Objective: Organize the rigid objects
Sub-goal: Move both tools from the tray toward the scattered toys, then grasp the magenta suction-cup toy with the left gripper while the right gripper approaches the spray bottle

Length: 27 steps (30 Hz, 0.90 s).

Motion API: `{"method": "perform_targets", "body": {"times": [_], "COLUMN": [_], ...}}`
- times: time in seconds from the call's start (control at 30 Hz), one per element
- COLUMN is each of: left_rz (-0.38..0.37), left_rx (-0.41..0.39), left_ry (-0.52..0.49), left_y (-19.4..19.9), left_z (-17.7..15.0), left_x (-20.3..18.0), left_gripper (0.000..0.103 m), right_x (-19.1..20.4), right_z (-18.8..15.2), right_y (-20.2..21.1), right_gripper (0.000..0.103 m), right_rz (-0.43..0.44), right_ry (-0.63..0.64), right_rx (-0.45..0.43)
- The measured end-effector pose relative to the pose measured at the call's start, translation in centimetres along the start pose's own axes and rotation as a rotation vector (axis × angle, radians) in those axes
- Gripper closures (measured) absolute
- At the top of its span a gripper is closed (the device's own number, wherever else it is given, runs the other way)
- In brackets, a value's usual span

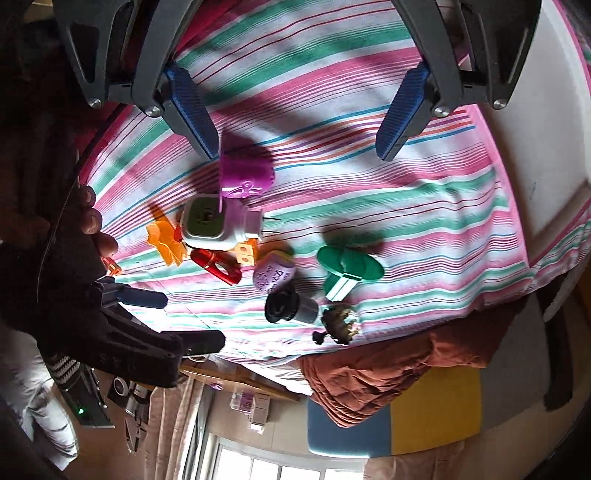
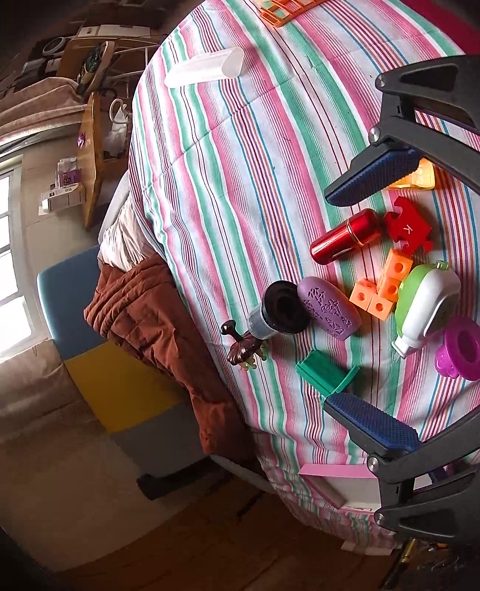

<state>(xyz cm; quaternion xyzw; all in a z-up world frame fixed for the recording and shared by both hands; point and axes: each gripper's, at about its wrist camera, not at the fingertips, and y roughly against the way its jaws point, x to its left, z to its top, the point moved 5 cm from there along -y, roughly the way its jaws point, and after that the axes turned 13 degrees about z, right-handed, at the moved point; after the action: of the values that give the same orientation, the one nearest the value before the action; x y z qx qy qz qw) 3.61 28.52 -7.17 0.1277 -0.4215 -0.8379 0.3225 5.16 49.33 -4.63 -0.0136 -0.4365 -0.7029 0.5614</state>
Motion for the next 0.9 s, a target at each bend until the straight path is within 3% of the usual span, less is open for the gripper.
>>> {"method": "perform_targets", "body": {"times": [0.4,0.57,0.6,0.77,0.9], "left_rz": [-0.04,-0.092,-0.087,-0.115,-0.113], "left_rx": [0.049,0.076,0.063,0.067,0.073], "left_ry": [0.029,0.086,0.081,0.119,0.163], "left_y": [-4.5,-6.0,-5.9,-5.8,-5.6], "left_z": [1.0,0.6,0.6,0.5,0.2], "left_x": [-2.6,-2.5,-2.5,-1.8,-0.3], "left_gripper": [0.023,0.047,0.06,0.087,0.088], "right_x": [0.4,0.8,0.9,0.8,0.9], "right_z": [-0.7,-1.0,-1.1,-1.4,-1.8], "right_y": [-1.7,-2.3,-2.4,-3.1,-3.7], "right_gripper": [0.0,0.0,0.0,0.0,0.0], "right_rz": [0.002,0.006,0.006,0.011,0.027], "right_ry": [0.022,0.038,0.043,0.044,0.033], "right_rx": [0.076,0.102,0.105,0.14,0.175]}}
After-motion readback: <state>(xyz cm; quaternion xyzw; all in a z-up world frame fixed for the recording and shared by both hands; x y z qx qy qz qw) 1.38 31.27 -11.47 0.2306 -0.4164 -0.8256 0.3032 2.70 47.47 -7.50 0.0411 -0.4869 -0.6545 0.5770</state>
